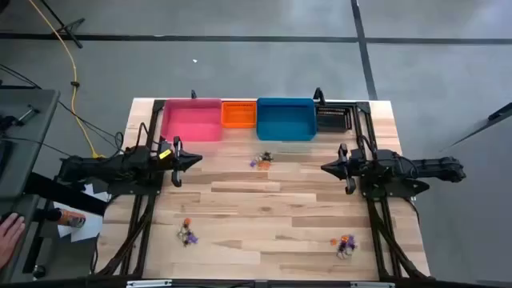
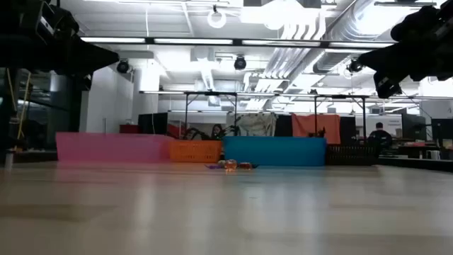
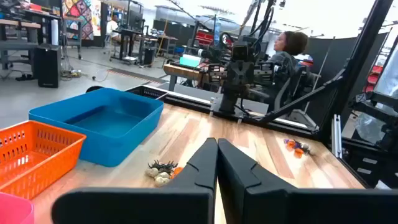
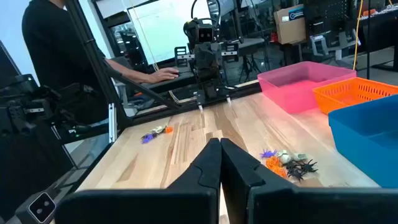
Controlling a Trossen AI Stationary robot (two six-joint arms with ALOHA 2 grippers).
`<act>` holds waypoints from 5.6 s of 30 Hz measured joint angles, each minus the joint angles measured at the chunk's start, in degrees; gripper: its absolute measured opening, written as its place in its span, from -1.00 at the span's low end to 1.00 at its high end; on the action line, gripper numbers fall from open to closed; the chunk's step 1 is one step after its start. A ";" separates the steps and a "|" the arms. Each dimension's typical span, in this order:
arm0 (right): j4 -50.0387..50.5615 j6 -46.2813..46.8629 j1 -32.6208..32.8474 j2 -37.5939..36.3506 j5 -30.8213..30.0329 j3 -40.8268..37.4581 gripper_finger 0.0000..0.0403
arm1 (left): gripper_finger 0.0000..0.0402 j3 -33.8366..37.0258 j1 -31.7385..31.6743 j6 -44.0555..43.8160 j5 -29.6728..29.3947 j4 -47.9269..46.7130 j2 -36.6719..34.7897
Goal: Sort Halloween decoration
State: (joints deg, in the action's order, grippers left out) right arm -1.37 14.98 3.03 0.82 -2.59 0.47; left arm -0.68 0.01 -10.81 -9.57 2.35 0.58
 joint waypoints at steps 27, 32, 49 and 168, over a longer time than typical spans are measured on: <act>-0.02 0.00 0.00 0.00 0.02 0.02 -1.00 | -1.00 0.01 0.00 0.00 0.00 0.00 0.00; 0.00 0.00 0.00 0.02 0.00 0.02 -1.00 | -1.00 -0.01 0.00 0.00 0.00 0.00 0.00; 0.00 0.00 0.02 0.02 0.00 0.01 -1.00 | -1.00 0.01 0.02 0.00 -0.01 0.00 0.00; 52.73 83.55 41.75 103.43 15.45 62.95 0.18 | -1.00 0.01 0.01 0.00 0.00 -0.11 0.00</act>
State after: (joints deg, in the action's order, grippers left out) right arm 51.37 98.53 44.77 104.25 12.86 63.42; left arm -0.67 0.02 -10.81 -9.57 2.24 0.58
